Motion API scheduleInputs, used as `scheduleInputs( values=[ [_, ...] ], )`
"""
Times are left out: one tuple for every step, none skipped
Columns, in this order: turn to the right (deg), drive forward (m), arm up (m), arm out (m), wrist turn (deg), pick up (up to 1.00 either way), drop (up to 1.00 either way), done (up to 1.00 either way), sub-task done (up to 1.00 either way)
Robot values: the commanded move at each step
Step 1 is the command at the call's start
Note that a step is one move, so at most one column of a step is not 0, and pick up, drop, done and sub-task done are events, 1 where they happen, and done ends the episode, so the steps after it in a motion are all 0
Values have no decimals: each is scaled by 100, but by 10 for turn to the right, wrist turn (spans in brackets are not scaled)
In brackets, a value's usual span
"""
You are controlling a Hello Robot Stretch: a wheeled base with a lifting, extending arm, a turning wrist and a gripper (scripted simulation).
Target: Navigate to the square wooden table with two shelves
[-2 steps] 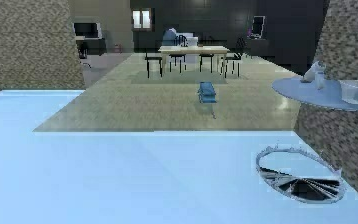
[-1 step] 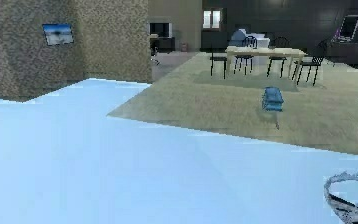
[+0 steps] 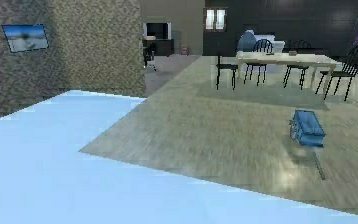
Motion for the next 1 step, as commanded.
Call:
scheduleInputs(
  values=[
    [0,100,0,0,0,0,0,0,0]
  ],
)
